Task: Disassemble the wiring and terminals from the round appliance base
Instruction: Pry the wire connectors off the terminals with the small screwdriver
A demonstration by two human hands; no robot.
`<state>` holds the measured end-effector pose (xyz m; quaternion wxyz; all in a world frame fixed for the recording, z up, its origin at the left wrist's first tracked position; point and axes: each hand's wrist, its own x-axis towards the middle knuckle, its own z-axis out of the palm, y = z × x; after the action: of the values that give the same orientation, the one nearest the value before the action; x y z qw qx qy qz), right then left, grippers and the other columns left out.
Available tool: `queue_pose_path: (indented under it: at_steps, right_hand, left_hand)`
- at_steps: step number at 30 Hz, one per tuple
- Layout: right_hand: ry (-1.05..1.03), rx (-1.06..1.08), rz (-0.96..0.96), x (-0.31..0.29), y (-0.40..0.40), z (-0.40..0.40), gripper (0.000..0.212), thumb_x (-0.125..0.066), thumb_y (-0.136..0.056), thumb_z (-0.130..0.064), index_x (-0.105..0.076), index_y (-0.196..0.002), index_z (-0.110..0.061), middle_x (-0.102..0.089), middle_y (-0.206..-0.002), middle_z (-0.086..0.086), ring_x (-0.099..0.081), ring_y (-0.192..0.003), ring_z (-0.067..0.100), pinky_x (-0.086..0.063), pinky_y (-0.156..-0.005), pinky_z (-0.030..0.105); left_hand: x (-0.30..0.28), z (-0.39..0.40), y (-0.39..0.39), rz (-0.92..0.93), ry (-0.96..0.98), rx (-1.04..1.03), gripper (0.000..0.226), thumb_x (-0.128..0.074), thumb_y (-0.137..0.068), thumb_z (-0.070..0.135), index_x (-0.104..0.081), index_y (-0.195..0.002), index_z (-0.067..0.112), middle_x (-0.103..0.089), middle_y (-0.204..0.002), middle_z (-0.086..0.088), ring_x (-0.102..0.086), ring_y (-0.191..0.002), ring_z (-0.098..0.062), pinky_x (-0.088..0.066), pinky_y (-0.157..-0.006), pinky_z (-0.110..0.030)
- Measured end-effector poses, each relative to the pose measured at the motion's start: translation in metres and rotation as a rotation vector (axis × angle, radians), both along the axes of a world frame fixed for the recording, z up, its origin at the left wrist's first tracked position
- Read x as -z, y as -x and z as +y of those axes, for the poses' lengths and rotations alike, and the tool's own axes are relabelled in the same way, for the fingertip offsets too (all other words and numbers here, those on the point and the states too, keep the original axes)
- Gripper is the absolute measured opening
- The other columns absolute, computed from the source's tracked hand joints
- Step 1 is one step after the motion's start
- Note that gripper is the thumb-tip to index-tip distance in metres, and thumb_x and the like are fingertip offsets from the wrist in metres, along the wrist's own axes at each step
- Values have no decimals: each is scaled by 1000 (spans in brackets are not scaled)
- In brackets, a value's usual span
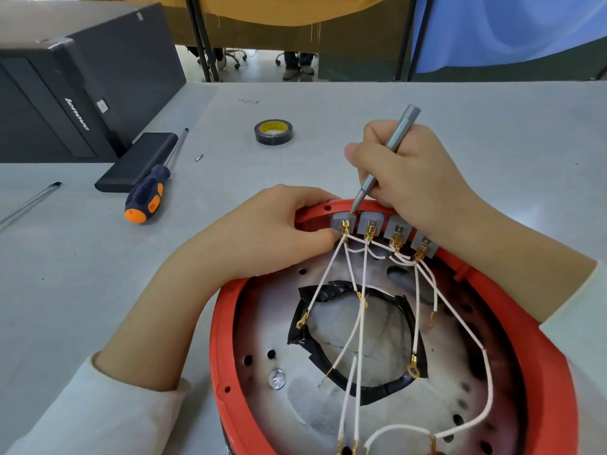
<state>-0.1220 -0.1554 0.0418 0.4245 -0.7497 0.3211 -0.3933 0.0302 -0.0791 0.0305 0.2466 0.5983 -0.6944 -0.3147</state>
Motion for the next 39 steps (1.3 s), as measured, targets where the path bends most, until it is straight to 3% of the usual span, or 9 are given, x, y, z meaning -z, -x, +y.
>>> queue_pose_path:
  at_steps: [4,16,27,32,39]
  right_hand:
    - [19,13,17,0,0,0,39,-51,-91,-6,-30,-58,-13,-27,-55,7,-27,-42,8,-27,-41,17]
    - [208,82,172,4,0,-1,38,-58,-89,-16,-37,-57,-15,-36,-49,-5,-40,-46,5,-34,-46,12]
    - [149,110,195,3,-3,-7,34,-57,-80,-10,-36,-54,-13,-32,-47,-3,-36,-46,7,-30,-41,12]
    - [86,121,242,1,-7,-11,29,-59,-77,-11,-41,-54,-10,-35,-50,1,-34,-43,7,-28,-37,11]
    - [122,165,288,3,-14,-14,25,-67,-77,-21,-49,-61,-16,-47,-56,-7,-47,-47,-5,-36,-42,6]
  left_hand:
    - [1,-1,-2,-17,40,5,22,-60,-87,30,-66,-108,33,-71,-95,5,-65,-88,-16,-50,-85,-45]
    - [1,-2,-1,-29,46,5,22,-59,-87,33,-66,-108,33,-71,-93,0,-65,-88,-23,-49,-84,-48]
    - [2,-3,-2,0,26,14,25,-64,-85,35,-65,-109,34,-72,-95,4,-67,-89,-19,-51,-86,-47]
    - [2,-3,0,5,13,11,34,-58,-77,44,-65,-109,35,-71,-96,-2,-66,-91,-26,-50,-86,-49]
    - [4,-4,-3,-29,20,-28,26,-61,-88,26,-64,-112,37,-72,-96,6,-67,-88,-16,-51,-86,-43]
